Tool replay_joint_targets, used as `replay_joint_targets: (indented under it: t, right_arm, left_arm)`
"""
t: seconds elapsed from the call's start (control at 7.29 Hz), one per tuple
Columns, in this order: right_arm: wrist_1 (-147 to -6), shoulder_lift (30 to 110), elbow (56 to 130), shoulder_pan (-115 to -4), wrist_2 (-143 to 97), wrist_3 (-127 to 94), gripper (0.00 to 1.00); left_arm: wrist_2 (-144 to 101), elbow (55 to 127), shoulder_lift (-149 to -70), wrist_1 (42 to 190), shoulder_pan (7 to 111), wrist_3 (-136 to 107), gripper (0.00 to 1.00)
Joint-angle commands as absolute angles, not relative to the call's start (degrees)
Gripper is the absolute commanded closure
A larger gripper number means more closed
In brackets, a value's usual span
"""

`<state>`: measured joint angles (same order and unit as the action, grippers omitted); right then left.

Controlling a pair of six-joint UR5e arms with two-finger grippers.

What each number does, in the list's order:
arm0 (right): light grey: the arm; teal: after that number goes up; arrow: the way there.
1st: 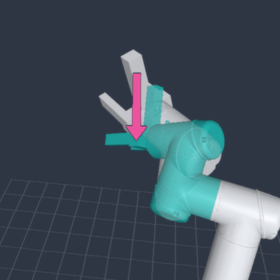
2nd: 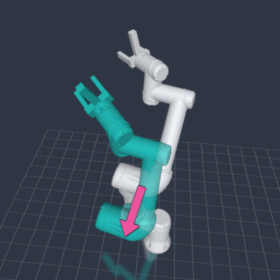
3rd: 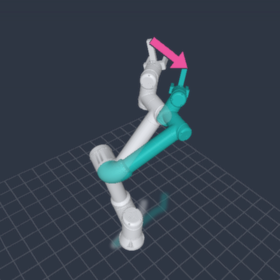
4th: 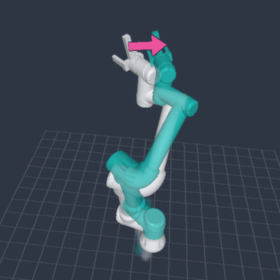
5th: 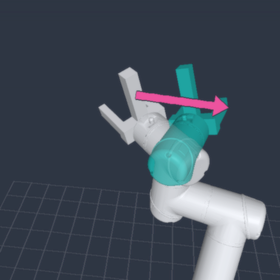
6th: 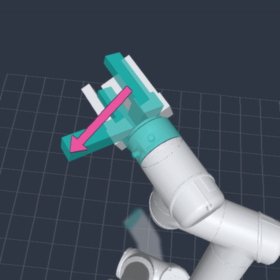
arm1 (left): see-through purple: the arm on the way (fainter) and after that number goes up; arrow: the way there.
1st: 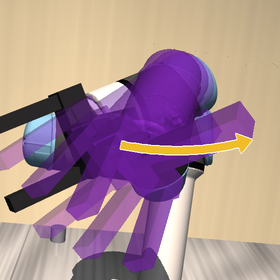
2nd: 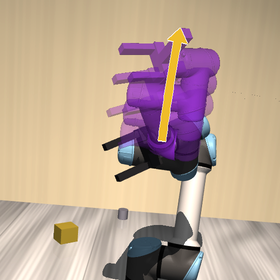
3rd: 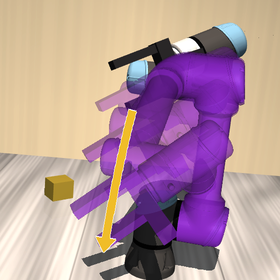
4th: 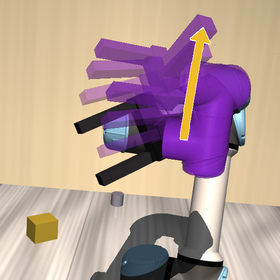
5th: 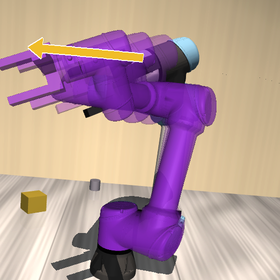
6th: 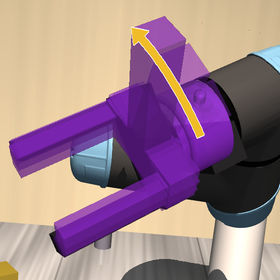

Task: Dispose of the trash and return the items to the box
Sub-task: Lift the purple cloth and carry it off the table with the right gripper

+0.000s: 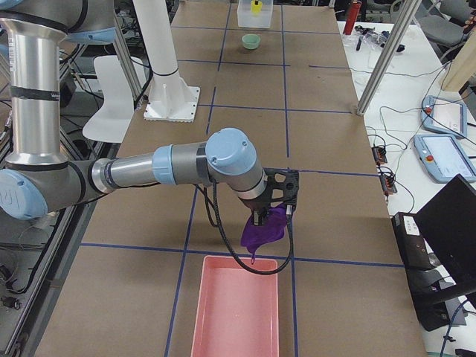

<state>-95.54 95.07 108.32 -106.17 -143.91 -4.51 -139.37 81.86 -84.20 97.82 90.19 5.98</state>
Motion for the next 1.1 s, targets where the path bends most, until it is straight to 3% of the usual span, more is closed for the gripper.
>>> replay_joint_targets:
  t: [0.0, 0.55, 0.96]
  right_arm:
    - [-95.54, 95.27, 107.32, -107.13, -143.61, -3.87, 1.0]
    - [-95.36, 94.75, 99.25, -110.21, -140.91, 7.44, 1.0]
    - [-95.36, 94.66, 95.73, -110.57, -138.17, 12.28, 1.0]
  left_arm:
    - [-138.96, 81.91, -84.2, 99.84, 89.82, 6.06, 0.0]
    - [-138.69, 92.08, -87.43, 99.32, 89.91, 1.62, 0.0]
    - [-133.77, 105.0, -88.59, 100.28, 86.52, -14.53, 0.0]
